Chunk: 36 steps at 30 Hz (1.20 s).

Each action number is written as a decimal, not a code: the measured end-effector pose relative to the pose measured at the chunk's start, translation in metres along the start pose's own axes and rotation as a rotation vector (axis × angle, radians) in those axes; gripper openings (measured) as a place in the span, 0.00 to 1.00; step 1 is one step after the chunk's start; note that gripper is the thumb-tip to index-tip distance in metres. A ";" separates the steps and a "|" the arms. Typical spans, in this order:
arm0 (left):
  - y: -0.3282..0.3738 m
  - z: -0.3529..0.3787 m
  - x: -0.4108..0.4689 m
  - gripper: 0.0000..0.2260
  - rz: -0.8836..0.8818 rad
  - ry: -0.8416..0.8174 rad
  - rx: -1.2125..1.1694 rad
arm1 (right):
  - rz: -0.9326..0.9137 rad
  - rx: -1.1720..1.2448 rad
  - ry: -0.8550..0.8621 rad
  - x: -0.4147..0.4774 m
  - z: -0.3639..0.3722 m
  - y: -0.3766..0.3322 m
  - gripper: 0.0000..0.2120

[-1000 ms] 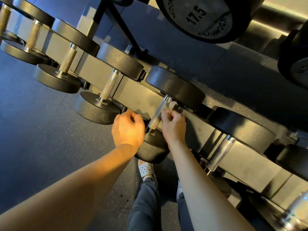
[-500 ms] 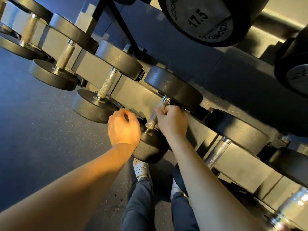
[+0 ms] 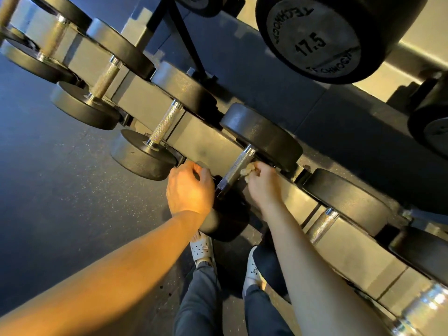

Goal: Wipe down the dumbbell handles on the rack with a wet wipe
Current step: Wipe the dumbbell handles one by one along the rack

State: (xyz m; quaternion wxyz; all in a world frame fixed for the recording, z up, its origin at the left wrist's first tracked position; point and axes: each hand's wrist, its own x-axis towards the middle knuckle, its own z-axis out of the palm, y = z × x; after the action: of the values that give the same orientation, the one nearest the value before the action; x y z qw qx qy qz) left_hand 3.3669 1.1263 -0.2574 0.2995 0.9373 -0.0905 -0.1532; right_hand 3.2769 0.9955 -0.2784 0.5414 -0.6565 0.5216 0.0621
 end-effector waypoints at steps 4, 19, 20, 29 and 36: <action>0.001 0.000 0.000 0.11 -0.021 -0.001 0.016 | -0.041 0.070 0.088 -0.006 0.020 0.002 0.11; 0.009 -0.005 -0.004 0.11 -0.009 0.035 -0.051 | -0.886 -0.984 0.143 -0.016 -0.001 -0.044 0.06; 0.009 -0.006 -0.004 0.12 -0.011 0.043 -0.080 | -0.950 -1.134 0.080 -0.012 0.002 -0.047 0.08; 0.005 -0.009 -0.012 0.11 -0.014 0.075 -0.186 | -0.777 -1.508 -0.540 -0.005 0.028 -0.071 0.03; 0.004 -0.010 -0.013 0.12 -0.030 0.084 -0.268 | -0.746 -1.700 -0.424 0.014 0.030 -0.082 0.05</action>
State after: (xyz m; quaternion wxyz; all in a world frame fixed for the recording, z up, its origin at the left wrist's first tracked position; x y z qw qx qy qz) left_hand 3.3583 1.1320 -0.2445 0.4234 0.8957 -0.0425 -0.1292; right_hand 3.3595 0.9990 -0.2466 -0.0490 -0.9297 -0.0502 0.3616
